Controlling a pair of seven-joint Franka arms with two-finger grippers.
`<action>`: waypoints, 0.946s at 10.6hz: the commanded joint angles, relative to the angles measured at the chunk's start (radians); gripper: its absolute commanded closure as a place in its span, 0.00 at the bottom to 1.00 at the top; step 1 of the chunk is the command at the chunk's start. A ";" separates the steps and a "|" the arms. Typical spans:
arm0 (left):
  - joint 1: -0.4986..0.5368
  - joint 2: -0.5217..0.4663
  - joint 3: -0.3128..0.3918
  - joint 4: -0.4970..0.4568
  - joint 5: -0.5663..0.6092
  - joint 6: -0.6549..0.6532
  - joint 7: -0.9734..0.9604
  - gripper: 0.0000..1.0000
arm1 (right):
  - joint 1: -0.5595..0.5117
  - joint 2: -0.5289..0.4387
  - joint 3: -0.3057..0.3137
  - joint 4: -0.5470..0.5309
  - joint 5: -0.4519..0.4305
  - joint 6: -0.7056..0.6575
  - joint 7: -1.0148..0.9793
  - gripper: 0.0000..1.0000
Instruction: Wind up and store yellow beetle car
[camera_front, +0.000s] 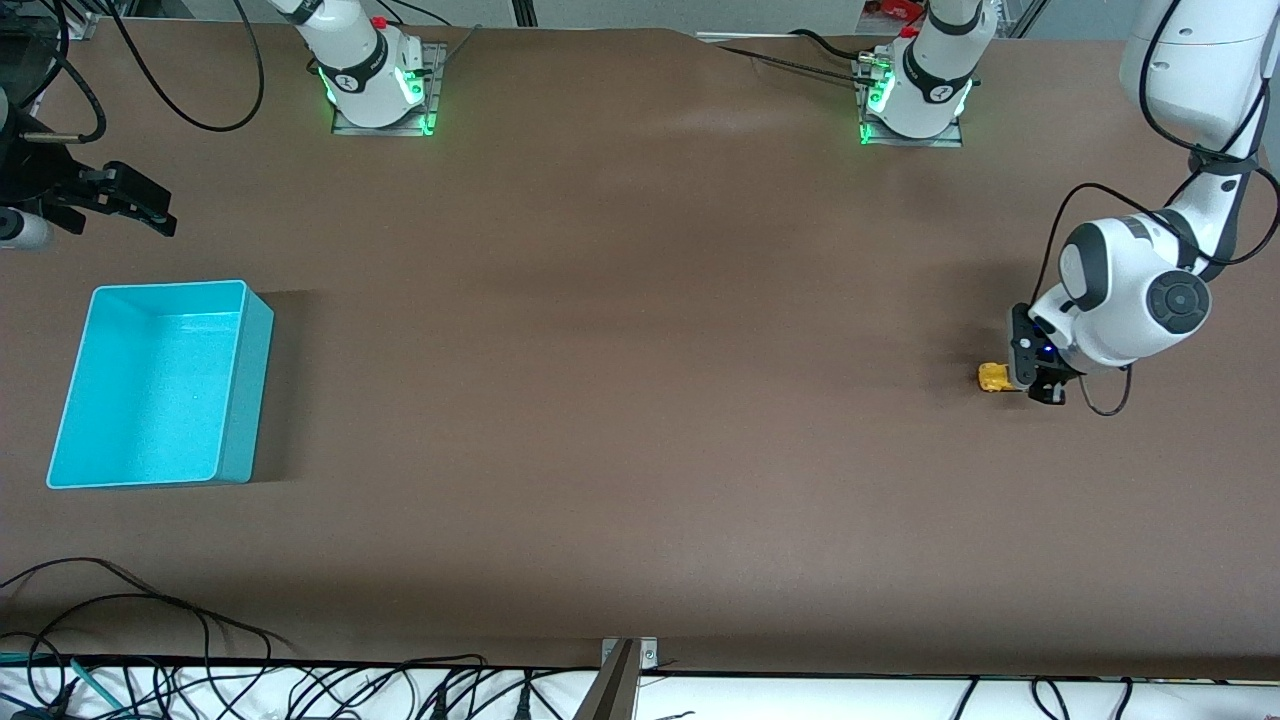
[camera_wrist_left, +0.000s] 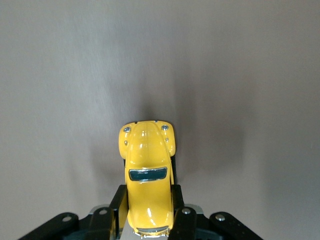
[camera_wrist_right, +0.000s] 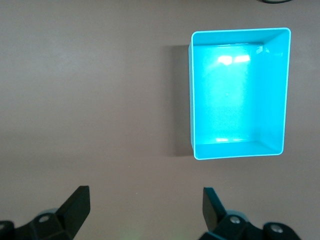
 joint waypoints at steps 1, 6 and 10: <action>0.037 0.094 0.026 0.020 -0.022 0.053 0.081 1.00 | 0.000 0.000 0.001 0.021 0.008 -0.020 -0.002 0.00; 0.040 0.099 0.038 0.028 -0.024 0.054 0.085 1.00 | 0.000 0.000 0.001 0.021 0.008 -0.022 -0.002 0.00; 0.031 0.096 0.037 0.063 -0.051 0.053 0.077 0.65 | 0.000 0.000 0.001 0.021 0.008 -0.022 -0.002 0.00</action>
